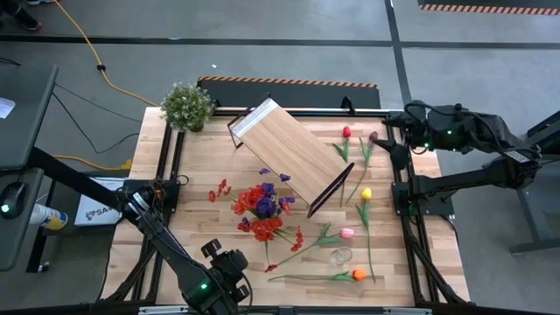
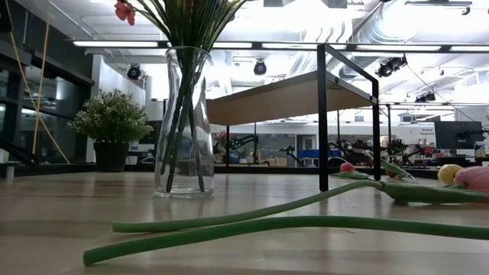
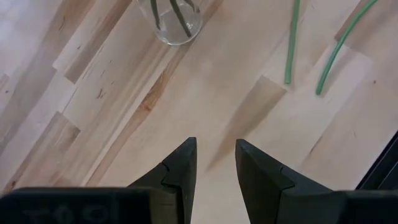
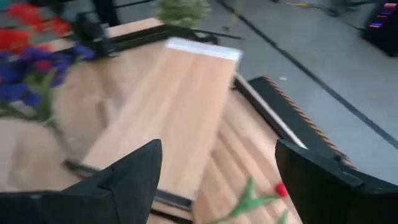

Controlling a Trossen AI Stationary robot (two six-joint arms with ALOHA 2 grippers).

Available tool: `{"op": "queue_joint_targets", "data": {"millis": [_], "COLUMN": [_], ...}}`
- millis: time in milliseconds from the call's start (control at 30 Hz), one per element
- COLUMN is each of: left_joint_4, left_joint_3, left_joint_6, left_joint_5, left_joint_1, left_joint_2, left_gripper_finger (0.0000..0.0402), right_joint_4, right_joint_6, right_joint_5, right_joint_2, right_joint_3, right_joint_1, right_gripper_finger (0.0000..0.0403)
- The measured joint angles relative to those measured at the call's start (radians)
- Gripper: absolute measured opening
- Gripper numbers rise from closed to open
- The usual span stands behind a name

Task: Pick and place flowers into a vace then onto a shelf
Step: Put the red tulip into the right transparent vase

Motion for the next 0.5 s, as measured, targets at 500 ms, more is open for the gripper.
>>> {"op": "queue_joint_targets", "data": {"millis": [500], "left_joint_4": [-0.161], "left_joint_3": [0.000], "left_joint_6": [0.001], "left_joint_5": [0.000], "left_joint_1": [0.002], "left_joint_2": [0.000], "left_gripper_finger": [0.0145], "right_joint_4": [-0.151], "right_joint_6": [0.390], "right_joint_5": [0.366], "right_joint_2": [0.115], "right_joint_3": [0.000], "right_joint_1": [-0.011], "right_gripper_finger": [0.0303]}}
